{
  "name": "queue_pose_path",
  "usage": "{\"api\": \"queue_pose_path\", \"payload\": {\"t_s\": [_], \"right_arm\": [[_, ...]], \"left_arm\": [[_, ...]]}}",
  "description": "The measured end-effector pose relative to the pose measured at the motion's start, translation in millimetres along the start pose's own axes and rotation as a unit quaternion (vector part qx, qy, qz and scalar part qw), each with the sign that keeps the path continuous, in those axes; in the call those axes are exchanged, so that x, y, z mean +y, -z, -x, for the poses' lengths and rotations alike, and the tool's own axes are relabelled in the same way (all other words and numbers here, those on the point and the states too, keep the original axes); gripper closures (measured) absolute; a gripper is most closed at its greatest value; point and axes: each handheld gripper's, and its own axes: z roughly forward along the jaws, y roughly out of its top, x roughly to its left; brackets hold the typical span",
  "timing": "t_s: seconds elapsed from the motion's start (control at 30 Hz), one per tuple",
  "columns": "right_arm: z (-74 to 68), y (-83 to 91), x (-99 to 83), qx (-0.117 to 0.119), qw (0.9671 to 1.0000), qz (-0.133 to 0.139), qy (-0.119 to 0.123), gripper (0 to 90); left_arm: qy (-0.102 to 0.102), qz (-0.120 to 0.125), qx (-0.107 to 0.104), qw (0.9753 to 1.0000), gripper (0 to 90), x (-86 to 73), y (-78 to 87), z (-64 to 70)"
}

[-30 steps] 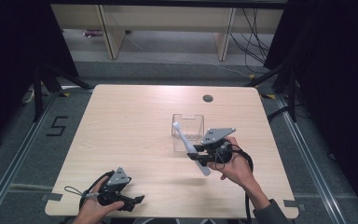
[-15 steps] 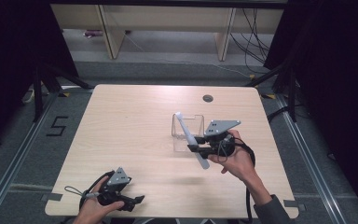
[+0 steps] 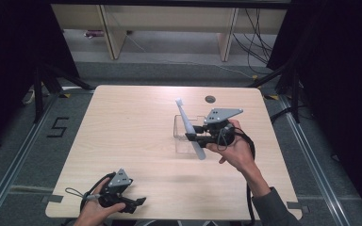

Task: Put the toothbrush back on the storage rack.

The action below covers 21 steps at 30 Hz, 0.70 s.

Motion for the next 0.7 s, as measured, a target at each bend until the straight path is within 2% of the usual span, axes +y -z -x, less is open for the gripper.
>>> {"api": "queue_pose_path", "payload": {"t_s": [0.03, 0.13, 0.17, 0.23, 0.27, 0.33, 0.37, 0.4, 0.43, 0.53, 0.57, 0.67, 0.7], "right_arm": [[0.3, -0.5, 1.7, -0.007, 0.9999, 0.008, -0.002, 66.2], [2.8, 0.4, 8.2, -0.005, 0.9999, 0.008, -0.009, 66.2], [4.6, 0.4, 10.4, -0.009, 0.9999, 0.012, -0.003, 66.2], [4.9, 0.7, 14.3, -0.010, 0.9998, 0.014, -0.013, 66.2], [6.9, 0.3, 16.5, -0.013, 0.9997, 0.019, -0.003, 66.2], [8.0, -0.4, 20.6, -0.009, 0.9998, 0.016, -0.009, 66.2], [8.6, -1.2, 22.3, -0.010, 0.9997, 0.018, -0.010, 66.2], [10.3, -0.8, 24.3, -0.016, 0.9997, 0.018, -0.003, 66.1], [10.4, -1.8, 25.5, -0.022, 0.9995, 0.020, -0.006, 66.2], [15.9, -4.3, 29.2, -0.024, 0.9996, 0.016, 0.001, 66.2], [15.7, -5.9, 29.5, -0.024, 0.9995, 0.016, -0.009, 66.2], [21.4, -10.1, 31.1, -0.031, 0.9995, 0.012, 0.000, 66.2], [23.2, -11.9, 31.6, -0.028, 0.9996, 0.011, 0.001, 66.2]], "left_arm": [[0.000, 0.000, 0.000, 1.0000, 15.2, 0.0, 0.0, 0.0], [0.000, -0.001, 0.000, 1.0000, 15.2, -0.1, -0.2, 0.1], [-0.005, -0.006, 0.004, 1.0000, 15.2, -0.1, 0.2, -0.8], [-0.005, -0.006, 0.005, 1.0000, 15.2, 0.0, 0.2, -0.8], [-0.004, -0.005, 0.004, 1.0000, 15.2, 0.0, 0.1, -0.6], [0.001, 0.000, 0.000, 1.0000, 15.2, -0.2, -0.3, 0.3], [-0.006, -0.007, 0.005, 0.9999, 15.2, 0.0, 0.4, -1.0], [-0.005, -0.006, 0.005, 1.0000, 15.2, 0.0, 0.3, -0.9], [-0.005, -0.006, 0.004, 1.0000, 15.1, 0.0, 0.3, -0.9], [-0.006, -0.005, 0.004, 1.0000, 15.2, 0.0, 0.5, -0.9], [-0.003, -0.003, 0.002, 1.0000, 15.2, -0.1, 0.2, -0.4], [0.001, 0.000, -0.001, 1.0000, 15.2, -0.2, -0.2, 0.2], [-0.004, -0.005, 0.004, 1.0000, 15.2, -0.1, 0.1, -0.7]]}}
